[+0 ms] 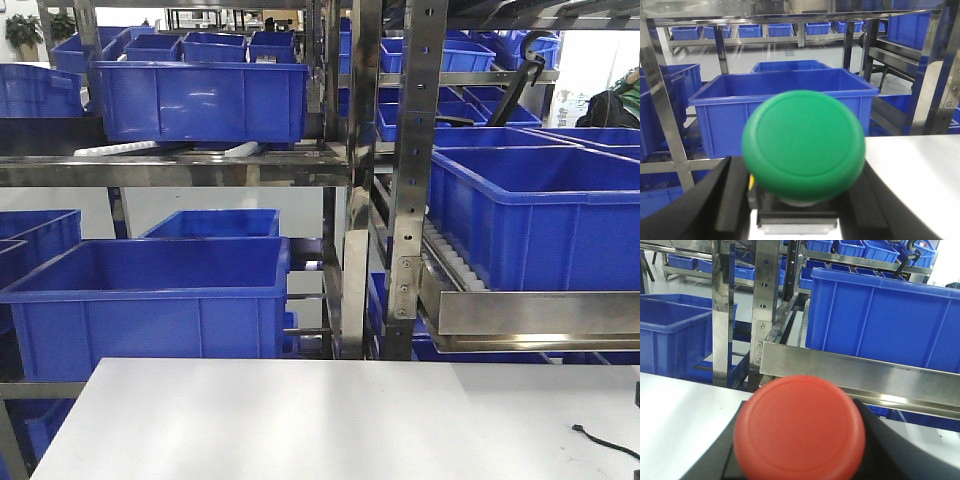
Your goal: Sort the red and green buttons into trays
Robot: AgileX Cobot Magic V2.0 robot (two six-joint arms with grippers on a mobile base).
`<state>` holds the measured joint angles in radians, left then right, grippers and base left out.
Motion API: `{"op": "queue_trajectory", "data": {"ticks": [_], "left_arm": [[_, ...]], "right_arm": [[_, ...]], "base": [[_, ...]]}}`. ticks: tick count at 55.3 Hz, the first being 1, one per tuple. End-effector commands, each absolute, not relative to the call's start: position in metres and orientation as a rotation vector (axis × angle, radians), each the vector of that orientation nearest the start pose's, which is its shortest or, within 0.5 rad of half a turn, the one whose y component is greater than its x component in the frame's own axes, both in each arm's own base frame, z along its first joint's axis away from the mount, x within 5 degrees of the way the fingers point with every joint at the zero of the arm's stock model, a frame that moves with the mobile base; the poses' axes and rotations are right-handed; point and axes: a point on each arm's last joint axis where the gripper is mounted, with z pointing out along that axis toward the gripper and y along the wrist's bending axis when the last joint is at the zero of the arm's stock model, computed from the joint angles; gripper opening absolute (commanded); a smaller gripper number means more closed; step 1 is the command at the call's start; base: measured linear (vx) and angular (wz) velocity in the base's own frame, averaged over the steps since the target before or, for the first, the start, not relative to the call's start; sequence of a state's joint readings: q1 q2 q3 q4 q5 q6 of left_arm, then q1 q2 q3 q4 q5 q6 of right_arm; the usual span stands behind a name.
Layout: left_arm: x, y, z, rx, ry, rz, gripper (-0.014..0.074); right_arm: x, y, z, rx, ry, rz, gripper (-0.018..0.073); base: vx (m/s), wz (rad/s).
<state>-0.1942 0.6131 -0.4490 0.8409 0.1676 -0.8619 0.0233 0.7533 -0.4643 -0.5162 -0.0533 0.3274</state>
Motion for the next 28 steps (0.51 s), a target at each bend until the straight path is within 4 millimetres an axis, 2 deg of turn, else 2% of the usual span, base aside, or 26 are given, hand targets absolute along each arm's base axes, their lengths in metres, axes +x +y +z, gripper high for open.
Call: {"op": "queue_trajectory", "data": {"ticks": [1,28], "left_arm": [[0.1316,-0.0181,0.3142,0.074,1.701,-0.097,0.0003],[0.1316,-0.0181,0.3142,0.074,1.701,-0.097,0.0005]], "right_arm": [[0.1602,0.0089,0.3216,-0.213,1.604,-0.078,-0.0008],[0.1602,0.0087,0.3213,-0.212,1.607,-0.079,-0.0008]], "base": [[0.00,0.00],[0.00,0.00]]}}
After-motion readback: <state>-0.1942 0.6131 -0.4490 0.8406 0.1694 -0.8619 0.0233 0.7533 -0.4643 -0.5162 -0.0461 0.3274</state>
